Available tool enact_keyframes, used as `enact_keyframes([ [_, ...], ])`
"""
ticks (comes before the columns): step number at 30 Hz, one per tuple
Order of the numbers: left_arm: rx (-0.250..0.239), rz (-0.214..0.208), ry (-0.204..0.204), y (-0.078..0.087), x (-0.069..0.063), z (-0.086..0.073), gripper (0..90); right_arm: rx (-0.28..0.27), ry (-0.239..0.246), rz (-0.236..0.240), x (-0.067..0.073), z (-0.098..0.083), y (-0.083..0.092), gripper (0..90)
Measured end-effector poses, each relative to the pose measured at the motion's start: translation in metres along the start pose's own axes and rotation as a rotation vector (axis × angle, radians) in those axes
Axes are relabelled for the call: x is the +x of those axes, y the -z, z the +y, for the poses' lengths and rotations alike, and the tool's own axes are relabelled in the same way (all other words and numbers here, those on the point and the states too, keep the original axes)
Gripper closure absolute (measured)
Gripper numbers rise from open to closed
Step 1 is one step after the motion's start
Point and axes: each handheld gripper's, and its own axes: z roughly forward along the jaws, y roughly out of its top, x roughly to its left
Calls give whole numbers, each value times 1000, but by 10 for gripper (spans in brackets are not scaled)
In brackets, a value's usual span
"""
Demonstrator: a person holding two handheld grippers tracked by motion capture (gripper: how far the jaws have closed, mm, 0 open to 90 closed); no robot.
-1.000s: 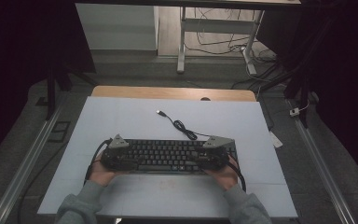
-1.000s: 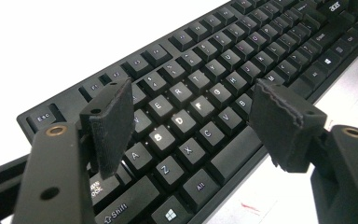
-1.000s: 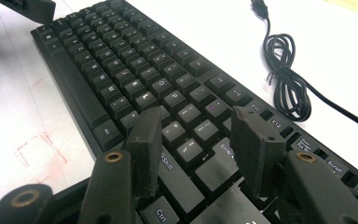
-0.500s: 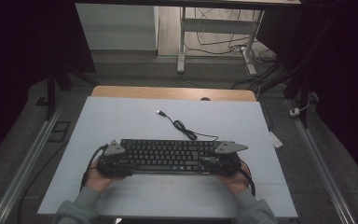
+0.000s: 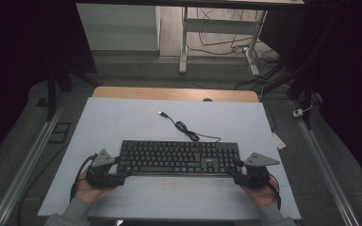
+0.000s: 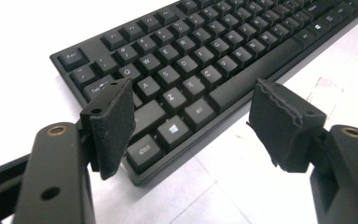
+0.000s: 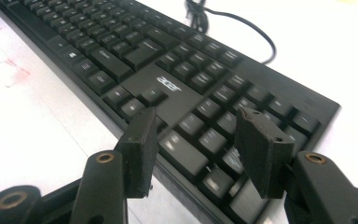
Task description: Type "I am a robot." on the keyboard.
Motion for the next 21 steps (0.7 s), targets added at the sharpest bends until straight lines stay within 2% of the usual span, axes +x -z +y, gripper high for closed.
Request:
enact_keyframes([
  [3,0,3,9,-1,2,0,306,-1,1,-8,-2,-2,2,487],
  [9,-4,3,3,-2,1,2,306,-5,6,14,-2,-1,-1,484],
  [21,-5,5,0,-2,2,4,306,-4,10,14,-2,-1,-1,483],
])
